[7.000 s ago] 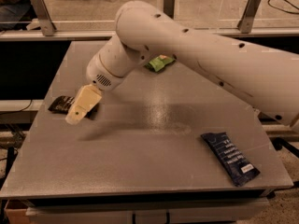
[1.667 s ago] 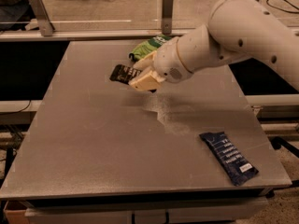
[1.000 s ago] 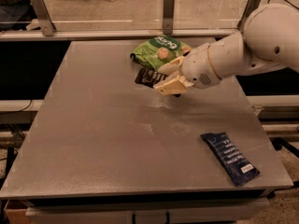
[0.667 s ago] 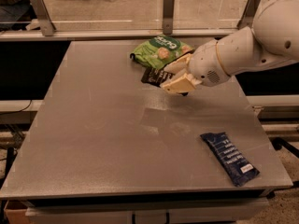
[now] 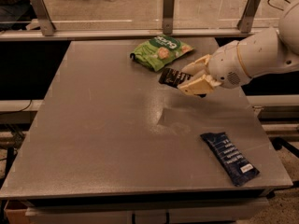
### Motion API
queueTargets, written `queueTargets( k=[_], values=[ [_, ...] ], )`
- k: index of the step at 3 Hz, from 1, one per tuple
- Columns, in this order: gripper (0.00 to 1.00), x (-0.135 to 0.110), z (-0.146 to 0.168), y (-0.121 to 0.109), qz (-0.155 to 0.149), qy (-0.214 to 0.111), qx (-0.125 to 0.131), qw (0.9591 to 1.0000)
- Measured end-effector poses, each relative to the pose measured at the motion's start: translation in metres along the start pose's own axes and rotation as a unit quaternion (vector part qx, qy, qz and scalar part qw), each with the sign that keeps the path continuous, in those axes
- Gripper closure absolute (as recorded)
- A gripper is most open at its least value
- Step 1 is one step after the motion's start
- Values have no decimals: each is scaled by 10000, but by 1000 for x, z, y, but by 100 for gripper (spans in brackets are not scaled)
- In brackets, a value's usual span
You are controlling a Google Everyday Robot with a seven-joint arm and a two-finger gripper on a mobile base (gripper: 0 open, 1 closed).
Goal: Move rxbar chocolate near green rice chip bag
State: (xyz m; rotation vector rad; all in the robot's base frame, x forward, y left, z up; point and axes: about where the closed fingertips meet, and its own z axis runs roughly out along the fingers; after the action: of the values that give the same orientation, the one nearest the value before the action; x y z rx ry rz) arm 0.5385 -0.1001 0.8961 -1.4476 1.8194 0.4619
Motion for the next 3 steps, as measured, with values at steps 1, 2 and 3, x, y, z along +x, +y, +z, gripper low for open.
queueTargets(
  k=[1,2,3],
  values=[
    [100,12,4,-20,72,-7,113,9999],
    [100,21,22,-50,126,-17,191,9997],
    [82,37,39,-81,234,102,272,9993]
  ],
)
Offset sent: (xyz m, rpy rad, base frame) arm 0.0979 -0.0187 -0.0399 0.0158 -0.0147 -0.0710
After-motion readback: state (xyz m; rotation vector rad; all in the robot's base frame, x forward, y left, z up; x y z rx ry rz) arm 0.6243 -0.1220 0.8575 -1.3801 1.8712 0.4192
